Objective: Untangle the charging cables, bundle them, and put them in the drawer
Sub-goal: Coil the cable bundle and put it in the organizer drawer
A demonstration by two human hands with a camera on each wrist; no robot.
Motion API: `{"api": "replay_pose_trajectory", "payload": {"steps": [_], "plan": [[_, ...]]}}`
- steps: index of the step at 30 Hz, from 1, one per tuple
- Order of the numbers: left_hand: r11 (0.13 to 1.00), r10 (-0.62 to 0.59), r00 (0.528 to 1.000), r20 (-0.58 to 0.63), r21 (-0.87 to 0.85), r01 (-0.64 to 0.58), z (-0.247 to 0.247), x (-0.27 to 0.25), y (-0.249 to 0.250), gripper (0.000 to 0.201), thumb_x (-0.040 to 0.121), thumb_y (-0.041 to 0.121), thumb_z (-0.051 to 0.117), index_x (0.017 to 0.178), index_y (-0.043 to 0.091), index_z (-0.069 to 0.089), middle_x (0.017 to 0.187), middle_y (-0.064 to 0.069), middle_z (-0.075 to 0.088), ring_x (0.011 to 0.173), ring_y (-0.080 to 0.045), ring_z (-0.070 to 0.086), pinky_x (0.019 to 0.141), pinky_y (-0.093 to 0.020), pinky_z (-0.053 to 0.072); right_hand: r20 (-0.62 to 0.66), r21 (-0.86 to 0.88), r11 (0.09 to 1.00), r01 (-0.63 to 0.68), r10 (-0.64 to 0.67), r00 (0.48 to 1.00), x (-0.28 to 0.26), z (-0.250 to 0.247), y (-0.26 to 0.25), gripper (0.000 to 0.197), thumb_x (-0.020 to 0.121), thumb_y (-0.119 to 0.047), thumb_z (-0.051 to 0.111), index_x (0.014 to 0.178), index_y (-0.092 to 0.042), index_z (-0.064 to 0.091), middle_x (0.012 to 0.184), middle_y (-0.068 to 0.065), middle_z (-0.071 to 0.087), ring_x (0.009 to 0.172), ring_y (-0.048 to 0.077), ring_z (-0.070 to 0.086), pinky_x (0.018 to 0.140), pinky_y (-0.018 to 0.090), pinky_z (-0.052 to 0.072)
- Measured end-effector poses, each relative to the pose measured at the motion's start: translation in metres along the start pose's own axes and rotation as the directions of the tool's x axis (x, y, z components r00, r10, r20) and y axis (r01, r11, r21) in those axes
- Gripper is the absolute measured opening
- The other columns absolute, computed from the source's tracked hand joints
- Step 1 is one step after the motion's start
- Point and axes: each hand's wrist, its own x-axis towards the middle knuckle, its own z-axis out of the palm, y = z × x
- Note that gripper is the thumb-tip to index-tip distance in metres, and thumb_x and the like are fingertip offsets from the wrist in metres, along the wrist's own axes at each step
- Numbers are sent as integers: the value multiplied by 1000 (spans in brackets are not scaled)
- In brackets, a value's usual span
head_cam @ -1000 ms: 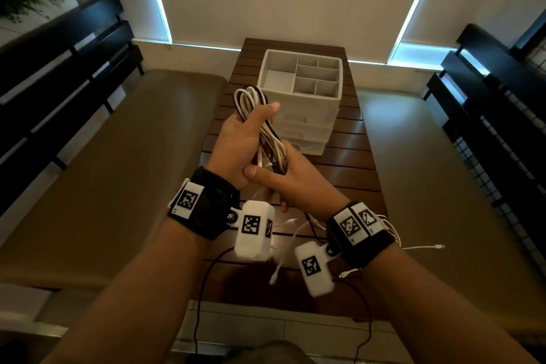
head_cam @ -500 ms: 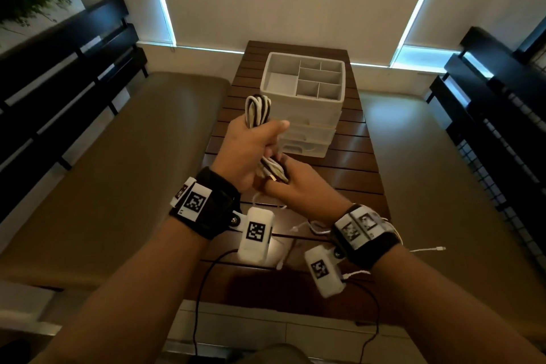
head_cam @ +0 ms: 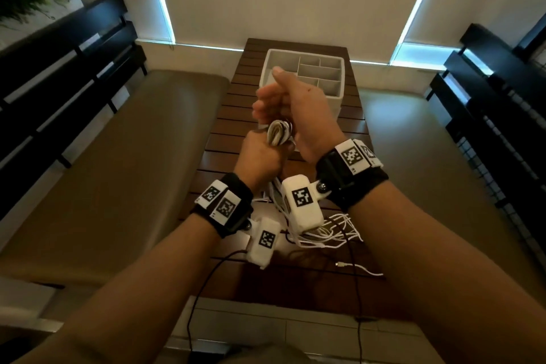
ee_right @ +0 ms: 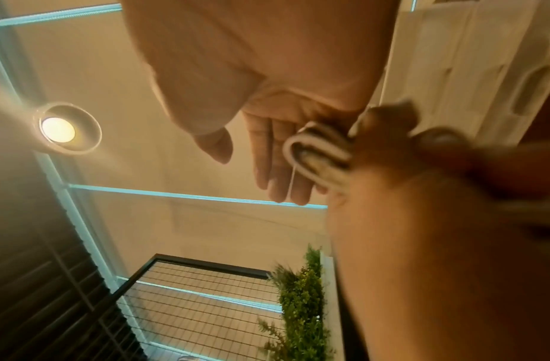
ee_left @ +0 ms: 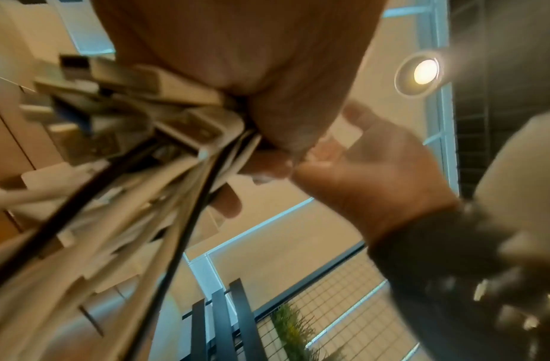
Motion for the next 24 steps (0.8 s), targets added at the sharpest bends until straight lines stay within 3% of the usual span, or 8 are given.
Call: {"api": "replay_pose_trajectory", "payload": {"steps": [3,7,9,11,15,19,22,24], "plan": [[996,-44,998,-42,79,47,8,-2,3,41,94,-6,64,64,22,59,51,10,62,50,2,57,51,-18,43,-74,55,998,-41,45,996,0,13,-1,48,103,-40,60,93,4,72,74,15,65,62,25,61,63,36,54],[934,-6,998,-64,355,28,15,-5,16,17,103,2,52,100,-6,66,93,-24,70,92,-41,66,74,-35,42,-231,-42,999,-21,10,973,3,24,-4,54,98,-52,62,58,-15,59,55,4,49,43,15,42,48,28,38],[922,-38,996,-80,381,66,16,-2,21,21,105,2,48,110,-11,65,92,-18,62,93,-38,61,76,-32,39,-300,44,999,-2,15,954,6,24,-7,57,97,-51,63,53,-18,49,50,2,39,39,17,34,44,27,33],[896,-76,991,-108,429,115,17,2,19,24,106,3,45,114,-9,65,84,-7,50,83,-23,50,75,-24,36,-336,127,992,22,22,942,9,23,-9,59,97,-50,65,52,-20,41,49,2,31,37,19,29,43,26,29],[871,-91,992,-90,476,123,18,4,19,27,109,6,42,96,-2,65,76,1,44,60,-6,34,62,-21,32,-300,207,978,18,46,953,9,19,-7,57,99,-38,61,50,-22,35,50,2,23,38,19,22,43,24,24],[948,-13,999,-44,318,26,16,2,23,41,102,5,54,62,15,49,65,1,52,57,-6,46,47,-17,37,-239,233,972,12,46,970,9,15,-10,51,99,-33,60,53,-22,39,49,0,26,39,19,23,44,26,25],[992,71,995,-71,112,-63,14,10,21,38,96,5,63,61,19,59,62,0,62,55,-9,55,54,-21,45,-174,176,984,40,-9,985,8,14,-20,49,101,-38,61,58,-17,53,51,1,41,43,18,36,47,26,36],[993,71,995,-64,96,-65,15,12,18,45,95,-2,65,58,20,57,57,3,59,50,-4,52,54,-24,44,-147,85,994,70,-57,987,8,16,-24,51,101,-39,61,57,-16,51,50,1,39,42,19,32,46,27,28]]}}
